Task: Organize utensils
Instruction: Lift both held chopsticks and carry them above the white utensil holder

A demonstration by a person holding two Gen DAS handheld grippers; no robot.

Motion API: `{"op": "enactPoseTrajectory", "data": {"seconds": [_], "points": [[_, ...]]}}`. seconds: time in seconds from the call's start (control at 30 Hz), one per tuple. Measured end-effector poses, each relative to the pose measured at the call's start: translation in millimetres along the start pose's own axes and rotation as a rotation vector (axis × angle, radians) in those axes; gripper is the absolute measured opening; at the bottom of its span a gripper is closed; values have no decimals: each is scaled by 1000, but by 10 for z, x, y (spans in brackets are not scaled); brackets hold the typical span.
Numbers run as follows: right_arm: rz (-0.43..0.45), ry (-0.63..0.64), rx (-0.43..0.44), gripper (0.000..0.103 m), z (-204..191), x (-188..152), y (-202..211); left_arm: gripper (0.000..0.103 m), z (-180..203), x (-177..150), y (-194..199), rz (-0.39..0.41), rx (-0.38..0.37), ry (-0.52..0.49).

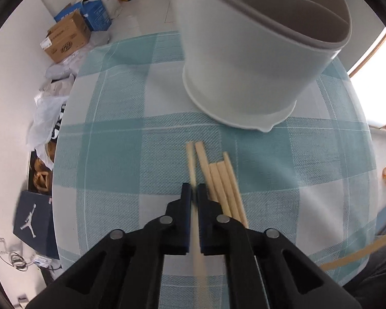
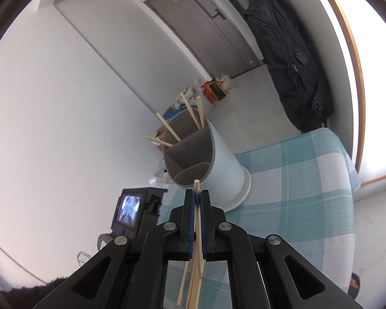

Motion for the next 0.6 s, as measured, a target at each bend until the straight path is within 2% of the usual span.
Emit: {"op": "enactPoseTrajectory", "data": {"seconds": [0.1, 0.17, 0.27, 0.47, 0.6], "points": [[1, -2, -6, 4, 15, 3, -9, 0, -32, 27, 6, 15, -82, 63], [0, -2, -11, 4, 13, -6, -21, 0, -65, 52, 76, 45, -101, 85], [1, 13, -18, 4, -17, -18, -36, 0, -137, 66, 292, 137, -123, 113], [6, 77, -18, 4, -161, -63, -49, 0, -274, 3, 1007, 400, -189, 172], [16, 142, -27, 3, -304, -104, -42, 0, -186, -99, 1266, 470, -216, 156]]}}
Point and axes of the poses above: each gripper's, at about its wrist camera, not at the fingertips, and y roughly against the way its jaws point, z to its right, x to its top, the point moved 9 cm from there along -y, roughly the way its jaws point, and after that the axes turned 3 degrees about x, right-handed, at the moved point
